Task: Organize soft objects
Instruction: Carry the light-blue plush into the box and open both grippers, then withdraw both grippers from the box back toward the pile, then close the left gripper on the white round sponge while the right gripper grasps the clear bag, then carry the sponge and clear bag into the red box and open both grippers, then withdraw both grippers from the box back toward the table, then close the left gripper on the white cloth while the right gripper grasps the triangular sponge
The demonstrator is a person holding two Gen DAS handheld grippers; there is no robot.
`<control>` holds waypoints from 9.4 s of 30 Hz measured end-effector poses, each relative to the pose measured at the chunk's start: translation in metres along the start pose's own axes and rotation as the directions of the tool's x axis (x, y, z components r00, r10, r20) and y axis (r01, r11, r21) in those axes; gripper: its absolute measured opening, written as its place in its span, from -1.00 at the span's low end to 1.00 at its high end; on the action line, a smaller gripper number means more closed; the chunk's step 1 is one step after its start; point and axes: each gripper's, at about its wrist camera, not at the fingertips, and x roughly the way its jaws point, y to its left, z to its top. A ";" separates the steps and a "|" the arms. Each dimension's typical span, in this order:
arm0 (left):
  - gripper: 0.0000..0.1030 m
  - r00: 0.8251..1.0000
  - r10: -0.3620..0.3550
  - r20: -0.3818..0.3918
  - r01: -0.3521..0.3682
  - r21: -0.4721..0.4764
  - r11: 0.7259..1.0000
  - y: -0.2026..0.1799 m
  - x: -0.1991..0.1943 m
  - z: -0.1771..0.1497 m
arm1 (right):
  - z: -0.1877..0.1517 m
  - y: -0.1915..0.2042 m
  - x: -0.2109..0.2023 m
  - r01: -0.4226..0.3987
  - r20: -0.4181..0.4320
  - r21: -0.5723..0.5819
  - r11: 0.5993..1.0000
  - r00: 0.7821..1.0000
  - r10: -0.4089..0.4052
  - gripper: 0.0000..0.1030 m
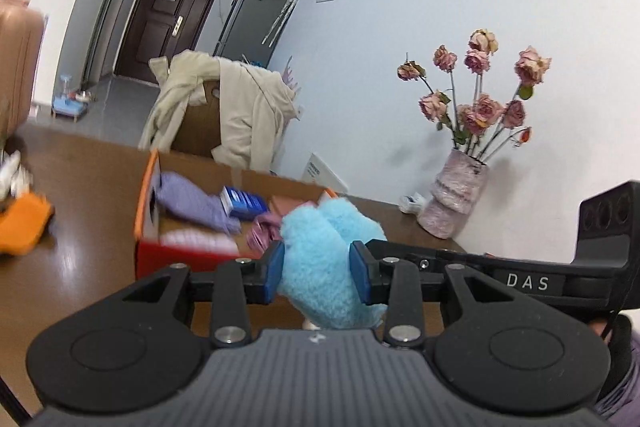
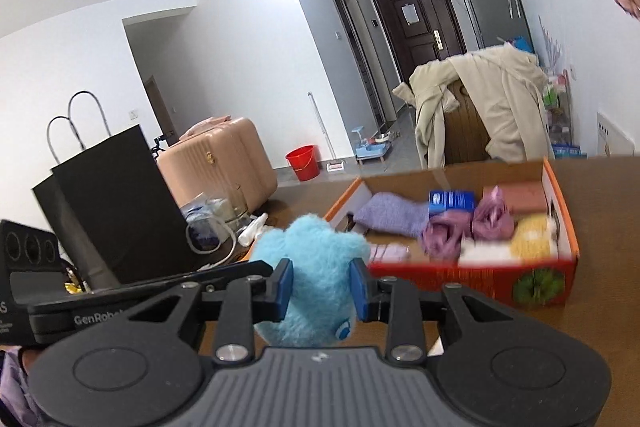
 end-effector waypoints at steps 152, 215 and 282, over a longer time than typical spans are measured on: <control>0.11 0.959 0.275 -0.063 -0.268 0.105 0.958 -0.010 -0.008 -0.074 | -0.095 -0.019 -0.031 0.148 -0.027 -0.086 0.985 0.988 -0.151 -0.24; 0.89 0.963 0.250 -0.098 -0.236 0.136 0.962 -0.009 -0.066 -0.100 | -0.091 -0.016 -0.064 0.199 0.001 -0.014 0.980 0.980 -0.199 0.30; -0.63 0.971 0.203 -0.124 -0.200 0.031 0.979 0.016 0.049 -0.102 | -0.098 -0.064 0.053 0.287 -0.046 -0.046 0.957 0.956 -0.289 -0.50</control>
